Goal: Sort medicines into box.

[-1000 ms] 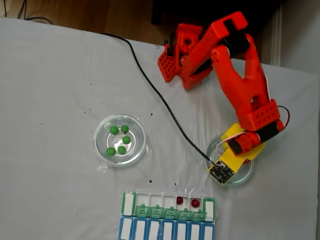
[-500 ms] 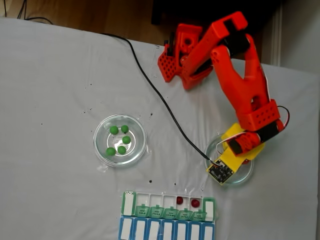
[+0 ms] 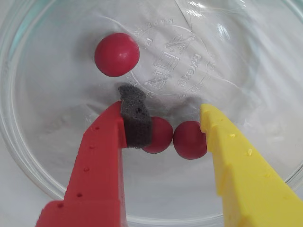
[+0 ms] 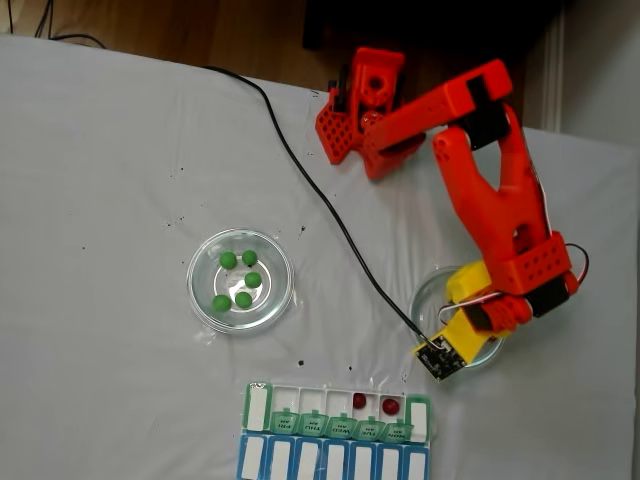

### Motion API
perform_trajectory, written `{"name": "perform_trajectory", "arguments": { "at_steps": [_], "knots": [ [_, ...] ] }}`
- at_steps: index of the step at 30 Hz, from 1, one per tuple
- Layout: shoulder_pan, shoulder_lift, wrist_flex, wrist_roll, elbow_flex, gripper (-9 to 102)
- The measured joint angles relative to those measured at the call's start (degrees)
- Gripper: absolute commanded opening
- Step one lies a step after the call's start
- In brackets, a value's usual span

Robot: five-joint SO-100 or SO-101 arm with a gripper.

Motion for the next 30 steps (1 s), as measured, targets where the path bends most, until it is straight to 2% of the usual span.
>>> {"name": "perform_trajectory", "arguments": {
  "at_steps": [30],
  "knots": [
    [1.8, 10.2, -9.3, -1.7, 4.2, 20]
  ]
}}
